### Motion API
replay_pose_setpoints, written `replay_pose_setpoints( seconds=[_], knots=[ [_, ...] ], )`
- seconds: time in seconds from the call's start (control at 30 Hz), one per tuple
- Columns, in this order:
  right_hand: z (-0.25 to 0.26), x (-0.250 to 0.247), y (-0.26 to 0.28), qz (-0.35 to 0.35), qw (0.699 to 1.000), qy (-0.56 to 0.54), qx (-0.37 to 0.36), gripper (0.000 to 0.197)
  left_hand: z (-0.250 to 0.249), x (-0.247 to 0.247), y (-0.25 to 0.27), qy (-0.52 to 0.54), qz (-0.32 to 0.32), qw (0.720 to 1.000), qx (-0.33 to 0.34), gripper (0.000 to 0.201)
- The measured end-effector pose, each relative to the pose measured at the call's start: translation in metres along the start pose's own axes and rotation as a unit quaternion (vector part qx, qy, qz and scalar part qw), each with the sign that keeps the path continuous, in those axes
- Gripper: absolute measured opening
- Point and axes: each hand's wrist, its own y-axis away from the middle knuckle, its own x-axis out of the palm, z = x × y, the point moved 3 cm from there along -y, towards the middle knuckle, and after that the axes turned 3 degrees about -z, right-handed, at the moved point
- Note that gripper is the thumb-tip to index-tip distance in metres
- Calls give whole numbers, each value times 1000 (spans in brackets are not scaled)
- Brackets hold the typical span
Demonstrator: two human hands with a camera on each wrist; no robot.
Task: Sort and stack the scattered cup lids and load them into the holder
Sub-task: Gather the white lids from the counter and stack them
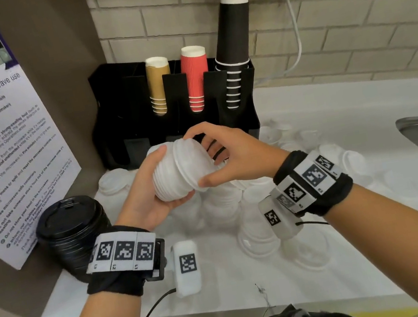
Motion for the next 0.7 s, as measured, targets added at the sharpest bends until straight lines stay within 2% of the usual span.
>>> replay_pose_setpoints(
  seconds=[0.1, 0.27, 0.43, 0.57, 0.7],
  knots=[
    [1, 1, 1, -10, 1000, -19, -6, 70, 4, 9, -1, 13, 37, 999, -12, 49],
    [1, 3, 5, -20, 999, -28, -7, 71, 6, 19, -2, 43, 56, 997, -11, 59],
    [3, 2, 2, -28, 999, -12, -12, 72, 6, 26, -3, 50, 48, 998, 1, 66],
    [7, 3, -5, -27, 1000, -8, -13, 74, 3, 23, -5, 66, 45, 997, 19, 63],
    [8, 5, -15, 24, 999, -12, -20, 77, -3, 13, -6, 72, 23, 996, 38, 55]
  ],
)
